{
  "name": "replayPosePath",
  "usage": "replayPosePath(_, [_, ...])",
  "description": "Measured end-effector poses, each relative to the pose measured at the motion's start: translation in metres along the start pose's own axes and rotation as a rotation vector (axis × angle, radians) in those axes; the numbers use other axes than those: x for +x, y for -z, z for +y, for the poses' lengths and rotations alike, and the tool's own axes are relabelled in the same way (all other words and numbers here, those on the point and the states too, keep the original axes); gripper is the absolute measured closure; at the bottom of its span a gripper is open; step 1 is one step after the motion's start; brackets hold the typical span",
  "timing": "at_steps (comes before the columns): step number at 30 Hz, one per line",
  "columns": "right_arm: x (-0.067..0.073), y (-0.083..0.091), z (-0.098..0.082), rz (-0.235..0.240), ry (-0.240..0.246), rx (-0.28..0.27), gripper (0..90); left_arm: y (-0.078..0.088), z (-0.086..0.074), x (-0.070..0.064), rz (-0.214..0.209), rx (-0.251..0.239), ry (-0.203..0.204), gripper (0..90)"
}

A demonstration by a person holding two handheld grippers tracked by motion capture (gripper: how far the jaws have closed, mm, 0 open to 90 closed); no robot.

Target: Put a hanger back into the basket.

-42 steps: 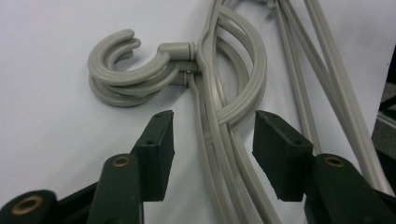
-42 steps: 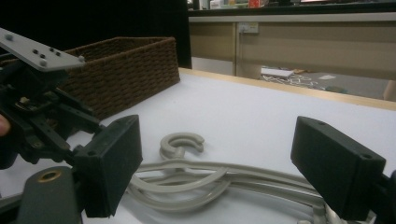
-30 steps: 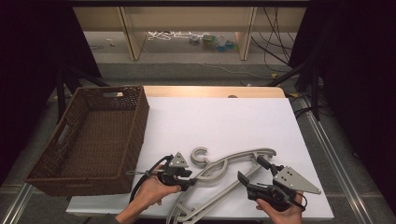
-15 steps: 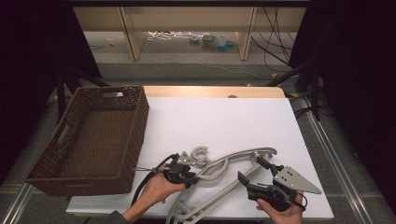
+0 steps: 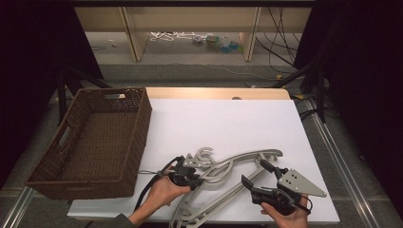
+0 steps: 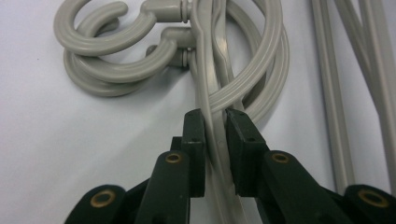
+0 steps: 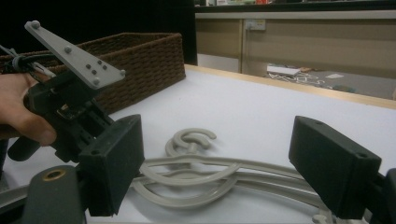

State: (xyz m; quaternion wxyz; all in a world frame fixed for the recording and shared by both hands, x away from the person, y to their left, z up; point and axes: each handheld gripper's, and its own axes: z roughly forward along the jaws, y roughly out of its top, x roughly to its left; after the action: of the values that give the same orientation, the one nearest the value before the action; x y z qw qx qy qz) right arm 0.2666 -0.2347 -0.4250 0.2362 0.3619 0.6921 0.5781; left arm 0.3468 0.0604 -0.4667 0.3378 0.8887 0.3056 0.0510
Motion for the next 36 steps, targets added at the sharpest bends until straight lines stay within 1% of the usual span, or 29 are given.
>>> replayPosePath(1, [0.000,0.000,0.000,0.000,0.000,0.000,18.9,0.001,0.000,0.001,-0.001,-0.002,-0.008,78.7])
replayPosePath(2, [0.000,0.000,0.000,-0.001,0.002,-0.002,18.9,0.001,-0.001,0.001,-0.001,-0.011,0.007,78.9])
replayPosePath(3, [0.000,0.000,0.000,0.000,0.000,0.000,18.9,-0.001,-0.002,0.000,-0.011,-0.049,0.045,79.7])
replayPosePath(5, [-0.001,0.001,0.000,-0.006,0.001,0.004,18.9,0.000,-0.002,0.001,-0.019,-0.067,0.075,80.3])
replayPosePath(7, [-0.001,0.001,0.001,-0.017,0.006,0.007,18.9,0.000,-0.003,-0.001,-0.017,-0.080,0.093,80.4])
replayPosePath(8, [-0.001,0.002,0.001,-0.015,0.007,0.008,18.9,0.000,-0.003,-0.001,-0.014,-0.085,0.090,80.7])
replayPosePath(9, [-0.001,0.002,0.001,-0.015,0.007,0.008,18.9,0.001,-0.003,0.000,-0.024,-0.090,0.101,80.7])
replayPosePath(10, [-0.002,0.001,0.001,-0.013,0.022,-0.001,18.9,0.001,-0.002,0.001,-0.030,-0.097,0.110,81.0])
replayPosePath(12, [-0.002,0.001,0.001,-0.011,0.027,-0.006,18.9,0.002,-0.002,0.001,-0.032,-0.111,0.117,81.2])
replayPosePath(13, [-0.002,0.001,0.001,-0.009,0.028,-0.008,18.9,0.003,-0.002,0.001,-0.036,-0.110,0.112,81.4])
replayPosePath(14, [-0.002,0.001,0.001,-0.005,0.029,-0.004,18.9,0.004,-0.002,0.000,-0.038,-0.128,0.116,81.6])
replayPosePath(15, [-0.002,0.001,0.001,-0.005,0.029,-0.004,18.9,0.004,-0.002,0.000,-0.038,-0.128,0.116,81.6])
replayPosePath(16, [-0.001,0.002,0.002,0.000,0.023,-0.007,18.9,0.005,-0.002,-0.001,-0.027,-0.136,0.122,81.7])
replayPosePath(17, [-0.001,0.002,0.002,0.000,0.023,-0.007,18.9,0.006,-0.001,0.001,-0.041,-0.134,0.120,81.7])
replayPosePath(18, [-0.001,0.002,0.002,-0.001,0.023,-0.009,18.9,0.007,-0.001,0.000,-0.043,-0.151,0.139,81.7])
replayPosePath(19, [0.000,0.002,0.002,0.005,0.024,-0.003,18.9,0.008,-0.001,0.000,-0.042,-0.149,0.131,81.7])
replayPosePath(20, [-0.001,0.002,0.003,0.010,0.033,-0.009,18.9,0.009,-0.001,-0.001,-0.049,-0.160,0.140,81.8])
replayPosePath(22, [0.000,0.002,0.003,0.021,0.025,-0.031,18.9,0.011,0.000,-0.001,-0.054,-0.159,0.123,81.8])
replayPosePath(23, [0.000,0.002,0.003,0.026,0.030,-0.045,18.8,0.013,0.001,-0.001,-0.057,-0.181,0.149,81.8])
replayPosePath(24, [0.000,0.002,0.003,0.026,0.030,-0.045,18.8,0.013,0.001,-0.001,-0.057,-0.181,0.149,81.8])
replayPosePath(25, [0.001,0.003,0.004,0.007,0.024,-0.039,18.8,0.014,0.001,-0.001,-0.053,-0.188,0.151,81.8])
replayPosePath(26, [0.001,0.003,0.004,0.010,0.023,-0.044,18.8,0.016,0.001,0.000,-0.051,-0.189,0.149,81.8])
replayPosePath(29, [0.001,0.004,0.004,0.019,0.021,-0.040,18.8,0.021,0.003,0.002,-0.047,-0.209,0.165,81.8])
replayPosePath(30, [0.000,0.004,0.004,0.023,0.043,-0.039,18.8,0.025,0.004,0.005,-0.045,-0.220,0.170,81.8])
replayPosePath(32, [0.001,0.004,0.004,0.027,0.039,-0.045,18.7,0.027,0.004,0.006,-0.035,-0.227,0.169,81.8])
replayPosePath(33, [0.002,0.005,0.005,0.018,0.032,-0.028,18.7,0.029,0.004,0.008,-0.028,-0.234,0.166,81.8])
replayPosePath(34, [0.003,0.003,0.004,0.031,0.038,-0.049,18.7,0.034,0.005,0.011,-0.022,-0.239,0.166,81.9])
replayPosePath(35, [0.003,0.003,0.004,0.034,0.044,-0.056,18.7,0.037,0.006,0.013,-0.019,-0.251,0.179,81.9])
replayPosePath(36, [0.003,0.003,0.004,0.034,0.044,-0.056,18.7,0.037,0.006,0.013,-0.019,-0.251,0.179,81.9])
